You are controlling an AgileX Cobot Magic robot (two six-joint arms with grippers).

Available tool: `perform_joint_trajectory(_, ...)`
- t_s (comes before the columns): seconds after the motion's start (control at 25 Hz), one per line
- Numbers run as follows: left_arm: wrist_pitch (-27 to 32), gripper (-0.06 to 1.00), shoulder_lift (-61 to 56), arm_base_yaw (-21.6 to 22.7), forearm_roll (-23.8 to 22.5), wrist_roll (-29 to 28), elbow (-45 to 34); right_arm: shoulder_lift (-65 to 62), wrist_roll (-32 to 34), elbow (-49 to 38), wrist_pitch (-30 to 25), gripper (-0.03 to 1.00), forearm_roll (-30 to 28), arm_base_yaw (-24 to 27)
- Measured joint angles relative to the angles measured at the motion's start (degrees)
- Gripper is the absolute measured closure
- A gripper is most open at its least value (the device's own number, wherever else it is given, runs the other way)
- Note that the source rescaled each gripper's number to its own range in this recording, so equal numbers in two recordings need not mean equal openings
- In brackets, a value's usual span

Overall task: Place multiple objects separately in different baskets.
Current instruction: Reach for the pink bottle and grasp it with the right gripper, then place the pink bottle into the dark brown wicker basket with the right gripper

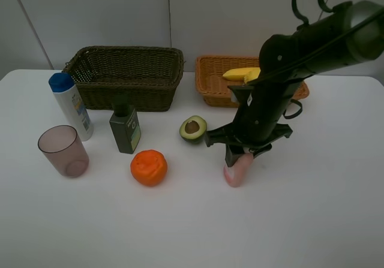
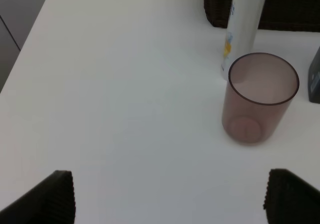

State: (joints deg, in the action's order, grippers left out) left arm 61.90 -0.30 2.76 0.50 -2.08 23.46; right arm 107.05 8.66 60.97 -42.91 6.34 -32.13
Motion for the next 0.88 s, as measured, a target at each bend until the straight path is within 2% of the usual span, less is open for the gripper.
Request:
perform_joint_trajectory(0.2,0.0,-0.06,0.0,0.0,0.0,0.0,0.0,-0.9,-1.8,3.2,-2.9,0.97,-0.1,0.0)
perform_joint_trajectory(0.4,0.0,-0.06,0.0,0.0,0.0,0.0,0.0,-1.1,-6.6,8.7,-6.5,0.97,-0.2,0.0)
perform_joint_trajectory(0.64,0.0,-0.06,0.0,0.0,0.0,0.0,0.0,-1.1,-8.7,15.9,-10.6,0.97,-0.5,0.0)
perform_joint_trajectory(0.88,0.0,-0.06,0.0,0.0,0.0,0.0,0.0,-1.0,-15.4,23.0,-12.3,0.97,1.3,0.0)
